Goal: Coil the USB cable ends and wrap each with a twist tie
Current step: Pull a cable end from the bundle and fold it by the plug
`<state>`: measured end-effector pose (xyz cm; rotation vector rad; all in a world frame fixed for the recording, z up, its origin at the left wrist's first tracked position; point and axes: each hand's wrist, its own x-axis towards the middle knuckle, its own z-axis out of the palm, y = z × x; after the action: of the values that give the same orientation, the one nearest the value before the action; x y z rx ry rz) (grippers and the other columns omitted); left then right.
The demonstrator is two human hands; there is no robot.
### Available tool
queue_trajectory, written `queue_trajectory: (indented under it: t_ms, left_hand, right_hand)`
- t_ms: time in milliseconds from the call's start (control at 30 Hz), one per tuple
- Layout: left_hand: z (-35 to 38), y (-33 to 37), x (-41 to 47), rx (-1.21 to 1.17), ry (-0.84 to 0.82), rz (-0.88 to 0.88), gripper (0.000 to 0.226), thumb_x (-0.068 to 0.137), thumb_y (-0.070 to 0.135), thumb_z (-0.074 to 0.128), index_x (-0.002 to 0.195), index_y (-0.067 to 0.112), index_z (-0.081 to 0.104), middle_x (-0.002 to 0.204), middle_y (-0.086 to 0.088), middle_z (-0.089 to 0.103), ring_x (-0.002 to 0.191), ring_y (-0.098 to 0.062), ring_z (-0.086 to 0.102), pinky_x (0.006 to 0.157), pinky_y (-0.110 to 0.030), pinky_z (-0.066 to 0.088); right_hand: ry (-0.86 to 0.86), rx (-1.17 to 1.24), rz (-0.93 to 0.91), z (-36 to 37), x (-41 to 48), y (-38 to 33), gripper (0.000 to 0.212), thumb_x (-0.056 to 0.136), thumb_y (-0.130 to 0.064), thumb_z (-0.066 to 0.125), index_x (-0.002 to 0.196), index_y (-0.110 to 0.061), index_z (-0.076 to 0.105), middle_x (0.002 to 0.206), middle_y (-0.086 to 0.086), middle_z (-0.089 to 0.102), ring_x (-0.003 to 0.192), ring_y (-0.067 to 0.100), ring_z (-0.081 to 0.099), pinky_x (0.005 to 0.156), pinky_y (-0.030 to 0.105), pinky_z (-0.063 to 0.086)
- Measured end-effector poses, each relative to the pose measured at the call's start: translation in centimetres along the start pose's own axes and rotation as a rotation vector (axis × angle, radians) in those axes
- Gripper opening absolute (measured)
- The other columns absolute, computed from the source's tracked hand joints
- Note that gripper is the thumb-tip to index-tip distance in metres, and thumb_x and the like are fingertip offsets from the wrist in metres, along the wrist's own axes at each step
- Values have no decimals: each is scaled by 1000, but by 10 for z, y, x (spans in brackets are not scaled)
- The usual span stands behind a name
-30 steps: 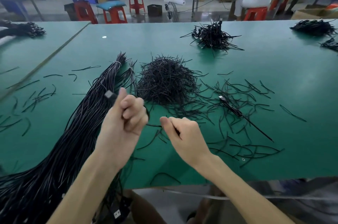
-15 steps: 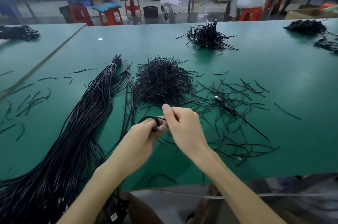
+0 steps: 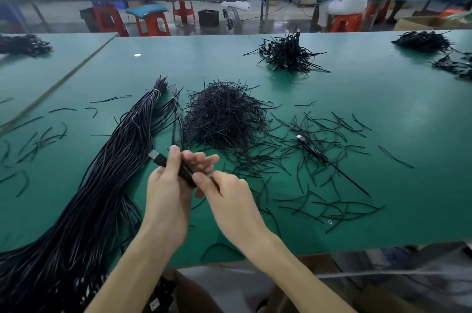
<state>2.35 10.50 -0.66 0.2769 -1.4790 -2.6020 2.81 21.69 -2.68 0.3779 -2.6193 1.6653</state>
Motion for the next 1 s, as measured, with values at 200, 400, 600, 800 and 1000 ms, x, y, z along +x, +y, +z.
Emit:
queue_trajectory:
  t_ms: [200, 400, 600, 800, 1000]
  left_hand:
    - [-10, 9, 4, -93, -295, -88, 32, 103, 35, 48, 80, 18, 63, 81, -1, 61, 73, -18, 63, 66, -30, 56]
    - [-9, 1, -3, 18, -397, -120, 42, 105, 46, 41, 74, 24, 58, 71, 2, 55, 61, -16, 56, 48, -31, 45]
    - [-6, -1, -3, 104, -399, -84, 37, 101, 36, 45, 73, 17, 60, 79, -8, 63, 79, -23, 64, 68, -34, 51]
    - [-10, 20, -3, 683, -509, 227, 36, 106, 24, 46, 78, 6, 61, 92, -9, 70, 99, -25, 67, 94, -28, 51]
    - [-8, 15, -9, 904, -295, 355, 33, 96, 38, 47, 77, 21, 68, 93, -6, 51, 83, -4, 54, 78, -10, 40]
  right_hand:
    - [-164, 341, 116, -10, 4, 7, 24, 100, -36, 61, 121, -28, 52, 66, 1, 64, 49, 12, 50, 51, 28, 42]
    - [-206, 330, 36, -19, 11, 10, 62, 86, -12, 78, 135, -42, 52, 99, 5, 65, 65, 22, 72, 49, 25, 47]
    - [-61, 255, -41, -26, 11, 15, 49, 76, -10, 84, 119, -29, 70, 91, -10, 71, 77, 8, 69, 71, 27, 54]
    - [43, 84, -163, -26, 4, 13, 62, 86, -13, 79, 143, -23, 57, 103, -14, 55, 95, -3, 55, 81, 8, 39]
    - [58, 30, -231, -26, 5, 9, 57, 85, -10, 79, 138, -20, 60, 94, -7, 50, 82, -3, 52, 74, 4, 37]
